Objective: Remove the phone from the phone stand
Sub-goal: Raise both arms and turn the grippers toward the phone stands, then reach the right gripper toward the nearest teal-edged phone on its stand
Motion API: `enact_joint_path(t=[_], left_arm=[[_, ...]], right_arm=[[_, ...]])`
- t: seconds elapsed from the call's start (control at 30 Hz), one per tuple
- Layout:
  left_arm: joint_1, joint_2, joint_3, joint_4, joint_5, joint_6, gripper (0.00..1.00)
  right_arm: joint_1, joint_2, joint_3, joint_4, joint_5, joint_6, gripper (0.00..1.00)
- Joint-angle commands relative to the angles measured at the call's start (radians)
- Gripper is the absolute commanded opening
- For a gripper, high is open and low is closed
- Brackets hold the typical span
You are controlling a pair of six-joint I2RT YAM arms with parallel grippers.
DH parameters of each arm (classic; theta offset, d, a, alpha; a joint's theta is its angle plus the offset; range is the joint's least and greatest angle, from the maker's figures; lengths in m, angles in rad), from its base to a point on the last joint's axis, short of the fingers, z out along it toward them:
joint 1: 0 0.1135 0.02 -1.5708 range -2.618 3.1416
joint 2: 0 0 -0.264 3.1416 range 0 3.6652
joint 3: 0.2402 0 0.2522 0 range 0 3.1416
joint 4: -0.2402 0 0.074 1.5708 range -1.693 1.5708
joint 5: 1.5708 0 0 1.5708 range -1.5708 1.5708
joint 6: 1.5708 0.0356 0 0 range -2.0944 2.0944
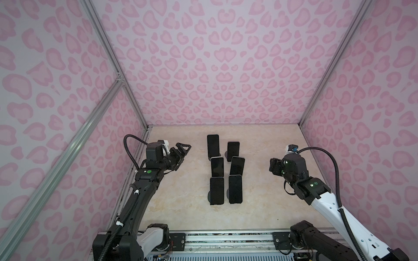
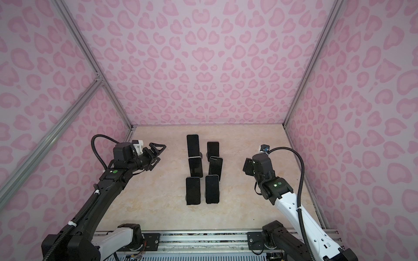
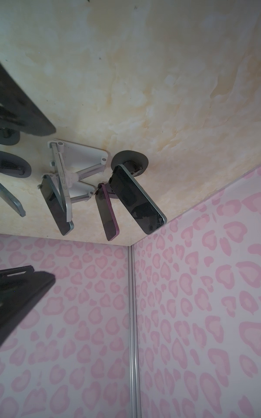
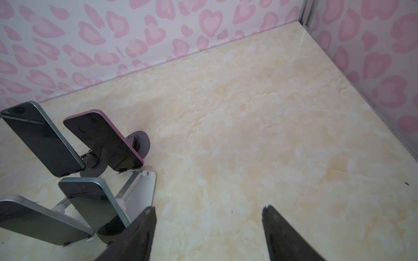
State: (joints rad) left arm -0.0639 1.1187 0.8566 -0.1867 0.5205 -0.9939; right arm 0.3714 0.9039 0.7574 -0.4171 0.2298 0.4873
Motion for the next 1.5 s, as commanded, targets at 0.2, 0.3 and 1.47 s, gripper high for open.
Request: enact_joint_path(t=[0.2,0.3,1.47], left_arm=[[-0.022,0.0,0.001,-0.029,0.029,0.027,0.97],[-0.024,-0.022,-0.031,-0.034,0.031,0.023,0.97],[-0.023,-0.169,-0.185,-0.058,-0.027,0.064,0.97]], right_arm=[[-0.014,-0.097,-0.068,0.03,-0.019,0.014,0.86],[-0.002,-0.083,-0.047,-0.017,-0.054,0.026,0.85],[0.565,0.281,0.106,0.061,0.236,0.203,0.98]])
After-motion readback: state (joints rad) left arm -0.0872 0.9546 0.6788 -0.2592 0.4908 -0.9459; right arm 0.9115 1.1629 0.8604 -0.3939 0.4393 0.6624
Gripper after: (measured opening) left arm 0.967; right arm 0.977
